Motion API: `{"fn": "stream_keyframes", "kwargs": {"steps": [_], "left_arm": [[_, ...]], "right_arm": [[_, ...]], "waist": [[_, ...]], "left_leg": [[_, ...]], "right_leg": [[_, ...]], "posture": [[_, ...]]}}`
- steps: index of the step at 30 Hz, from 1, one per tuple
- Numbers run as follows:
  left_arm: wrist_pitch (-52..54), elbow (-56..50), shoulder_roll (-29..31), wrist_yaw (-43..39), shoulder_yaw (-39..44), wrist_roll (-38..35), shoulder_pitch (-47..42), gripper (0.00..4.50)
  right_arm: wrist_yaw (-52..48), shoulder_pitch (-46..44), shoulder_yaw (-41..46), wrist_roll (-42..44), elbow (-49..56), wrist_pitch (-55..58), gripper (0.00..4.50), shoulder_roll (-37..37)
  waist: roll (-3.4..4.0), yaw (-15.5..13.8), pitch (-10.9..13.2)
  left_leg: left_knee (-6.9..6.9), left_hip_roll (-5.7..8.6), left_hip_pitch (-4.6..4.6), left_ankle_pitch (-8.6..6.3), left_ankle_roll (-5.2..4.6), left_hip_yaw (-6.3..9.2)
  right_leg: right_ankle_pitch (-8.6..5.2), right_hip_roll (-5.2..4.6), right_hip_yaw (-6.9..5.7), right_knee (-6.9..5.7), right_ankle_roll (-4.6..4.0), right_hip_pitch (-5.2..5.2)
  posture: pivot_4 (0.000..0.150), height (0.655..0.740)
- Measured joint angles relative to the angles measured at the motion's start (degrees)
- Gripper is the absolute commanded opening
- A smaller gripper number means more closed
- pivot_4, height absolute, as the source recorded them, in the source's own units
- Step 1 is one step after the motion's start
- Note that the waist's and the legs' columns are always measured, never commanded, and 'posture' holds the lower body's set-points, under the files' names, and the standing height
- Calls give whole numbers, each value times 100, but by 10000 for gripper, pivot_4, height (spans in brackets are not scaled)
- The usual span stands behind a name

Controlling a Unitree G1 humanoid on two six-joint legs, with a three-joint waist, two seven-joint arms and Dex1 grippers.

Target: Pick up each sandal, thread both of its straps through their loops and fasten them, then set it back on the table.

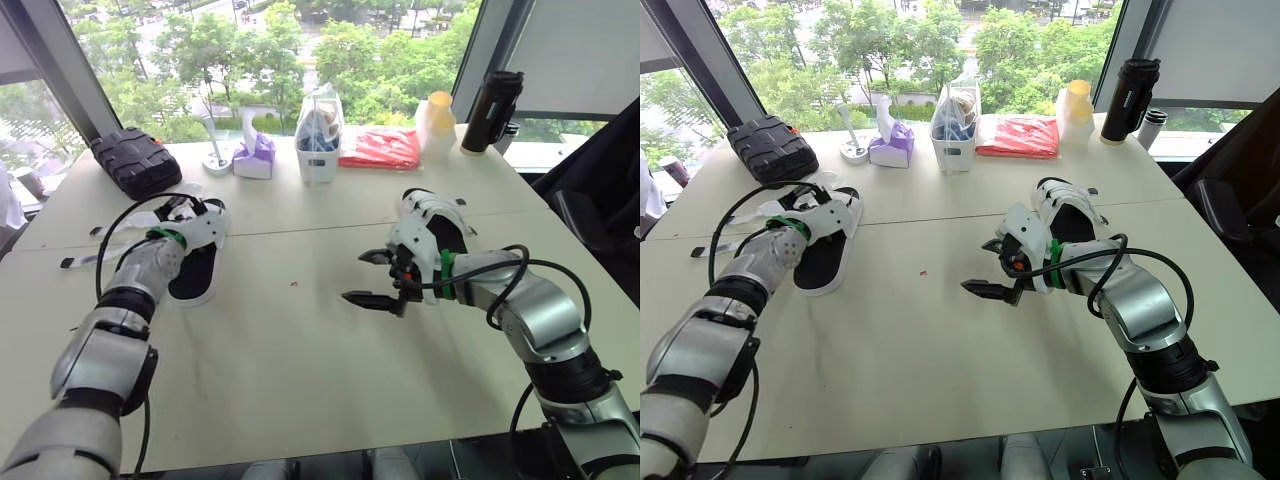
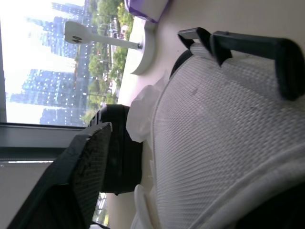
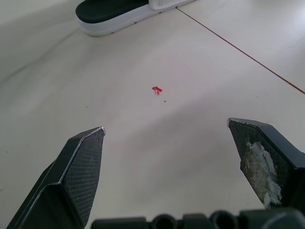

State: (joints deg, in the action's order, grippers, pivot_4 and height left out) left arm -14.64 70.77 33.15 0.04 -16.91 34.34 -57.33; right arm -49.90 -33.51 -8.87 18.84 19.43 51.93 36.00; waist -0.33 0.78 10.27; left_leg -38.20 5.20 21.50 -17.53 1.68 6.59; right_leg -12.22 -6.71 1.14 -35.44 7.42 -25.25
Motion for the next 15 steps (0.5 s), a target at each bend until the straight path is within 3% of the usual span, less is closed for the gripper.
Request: {"fn": "stream_keyframes", "kwargs": {"steps": [5, 11, 15], "left_arm": [[-63, 163, 12, 62, -39, -1, -140, 111], [-258, 218, 64, 146, -41, -5, -127, 111], [-1171, 135, 124, 84, -71, -6, -74, 111]], "right_arm": [[143, 9, 0, 0, 0, 0, 45000, 1], [253, 9, 0, 2, 0, 0, 45000, 2], [266, 9, 0, 1, -8, -62, 45000, 20]], "waist": [[0, -10, -1], [1, -10, -5], [-3, -50, -3]], "left_leg": [[-1, -1, -3, -1, -3, 1], [-2, 0, -7, -3, -6, 1], [-5, 1, 2, 4, 6, 0]], "right_leg": [[0, 1, 0, -5, 0, 2], [1, 1, 0, -6, 1, 6], [1, -2, -1, -4, 2, 4]], "posture": [[1500, 7400], [1500, 7400], [1500, 7400]]}}
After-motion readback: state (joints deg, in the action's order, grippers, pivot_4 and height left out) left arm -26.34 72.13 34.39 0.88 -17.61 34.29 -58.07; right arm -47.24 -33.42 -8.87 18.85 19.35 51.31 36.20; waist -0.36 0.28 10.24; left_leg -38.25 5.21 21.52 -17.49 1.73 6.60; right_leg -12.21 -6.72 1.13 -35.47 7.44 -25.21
